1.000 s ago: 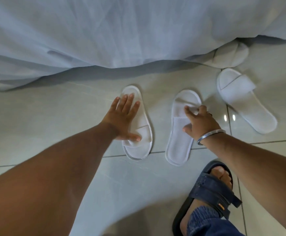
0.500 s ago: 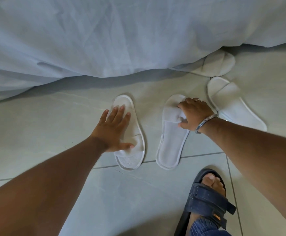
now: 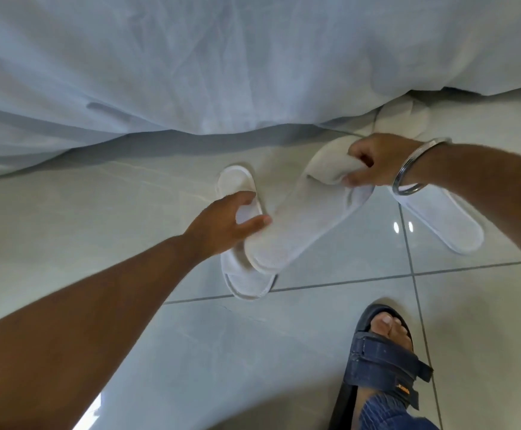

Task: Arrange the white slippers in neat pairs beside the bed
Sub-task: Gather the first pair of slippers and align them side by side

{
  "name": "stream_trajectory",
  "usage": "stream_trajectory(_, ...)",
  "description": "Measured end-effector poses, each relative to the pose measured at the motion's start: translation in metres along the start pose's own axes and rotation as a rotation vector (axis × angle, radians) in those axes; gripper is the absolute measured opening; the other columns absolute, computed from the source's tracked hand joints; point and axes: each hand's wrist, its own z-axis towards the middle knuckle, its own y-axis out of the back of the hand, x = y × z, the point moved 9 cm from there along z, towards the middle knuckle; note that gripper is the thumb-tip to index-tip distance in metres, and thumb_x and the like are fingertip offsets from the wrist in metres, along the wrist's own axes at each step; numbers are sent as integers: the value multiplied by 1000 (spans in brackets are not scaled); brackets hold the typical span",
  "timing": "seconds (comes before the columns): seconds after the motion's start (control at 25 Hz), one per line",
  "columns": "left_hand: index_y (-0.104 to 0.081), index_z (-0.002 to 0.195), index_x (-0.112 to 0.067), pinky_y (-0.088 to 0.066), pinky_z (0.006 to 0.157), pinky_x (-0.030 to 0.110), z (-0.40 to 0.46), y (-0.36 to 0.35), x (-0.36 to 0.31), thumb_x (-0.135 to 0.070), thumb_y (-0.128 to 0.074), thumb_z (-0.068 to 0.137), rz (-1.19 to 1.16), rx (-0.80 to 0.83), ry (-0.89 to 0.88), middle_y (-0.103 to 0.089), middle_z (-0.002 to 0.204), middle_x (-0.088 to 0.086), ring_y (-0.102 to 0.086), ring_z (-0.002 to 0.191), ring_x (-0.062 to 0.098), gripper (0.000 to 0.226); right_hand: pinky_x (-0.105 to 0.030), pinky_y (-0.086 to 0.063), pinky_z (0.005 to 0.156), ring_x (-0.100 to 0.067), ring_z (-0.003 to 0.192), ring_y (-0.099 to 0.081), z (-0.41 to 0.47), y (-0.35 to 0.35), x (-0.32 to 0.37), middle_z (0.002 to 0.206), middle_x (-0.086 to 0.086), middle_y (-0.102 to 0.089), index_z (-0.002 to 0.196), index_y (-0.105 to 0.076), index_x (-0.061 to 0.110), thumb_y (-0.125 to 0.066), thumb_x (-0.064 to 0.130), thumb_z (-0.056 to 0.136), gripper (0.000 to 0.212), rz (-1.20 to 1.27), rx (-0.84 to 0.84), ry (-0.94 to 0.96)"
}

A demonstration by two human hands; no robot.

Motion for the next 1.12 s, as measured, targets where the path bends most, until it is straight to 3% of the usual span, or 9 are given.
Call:
stream_trajectory(0.16,-74,99,-20,-55,64,23,-13,43,38,-62,-71,73,-470,-86,160,-74,90,-7,-70,81,11,50,-29,-41,53,-22,50,-49,-5,-4,58,57,-6,-56,61,-52,14,-78,43,67,39,186,15,-96)
stream_trajectory(0.24,-74,97,-18,-52,56,19,-26,63,72,-55,-79,67,-504,-15,246,-74,81,-8,-68,70,6,47,-24,-41,43,-22,49,-51,-4,-42,84,58,-9,-56,60,-55,13,-79,28,70,30,450,34,-234)
stream_trajectory(0.4,-74,109,-23,-57,70,23,-41,108,137,-29,-89,68,-308,43,339,-74,108,0,-71,95,15,44,-18,-45,35,-16,47,-58,-15,-156,146,81,-14,-60,98,-64,0,-74,12,76,27,1031,171,-537)
stream_trajectory(0.56,-57,132,-22,-53,94,40,-28,157,152,-28,-86,74,-82,-278,336,-59,133,7,-60,118,28,65,-37,-54,51,-25,58,-55,-21,-241,215,86,-14,-57,105,-58,6,-70,11,83,26,1587,115,-708)
stream_trajectory(0.72,-45,142,-22,-40,109,47,-40,135,128,-37,-62,92,198,-451,315,-45,150,11,-43,136,33,55,-39,-57,61,-26,55,-48,-24,-270,255,73,-15,-49,118,-48,-3,-48,2,92,27,1748,149,-725)
stream_trajectory(0.8,-41,144,-15,-38,111,50,-52,99,127,-46,-52,96,353,-378,354,-37,156,16,-36,142,38,59,-34,-54,58,-28,62,-52,-19,-258,248,80,-19,-52,108,-55,0,-50,5,84,25,1554,160,-577)
stream_trajectory(0.92,-21,154,-9,-28,118,52,-66,59,139,-61,-37,96,407,-278,399,-16,164,19,-20,149,40,79,-40,-50,80,-37,91,-62,-4,-203,204,99,-23,-66,96,-64,6,-54,13,81,19,632,-124,-159)
stream_trajectory(1.0,-12,156,-9,-19,121,53,-67,47,143,-67,-34,93,426,-247,342,-7,166,20,-12,151,40,89,-42,-46,89,-39,105,-56,-7,-180,185,116,-21,-59,114,-58,8,-56,16,83,32,280,-251,51)
stream_trajectory(1.12,-4,157,-14,-9,123,55,-65,52,153,-71,-34,90,532,-220,241,0,167,16,-5,153,37,93,-46,-38,106,-37,131,-41,-11,-201,170,146,-19,-38,139,-36,7,-59,38,83,67,24,-95,201)
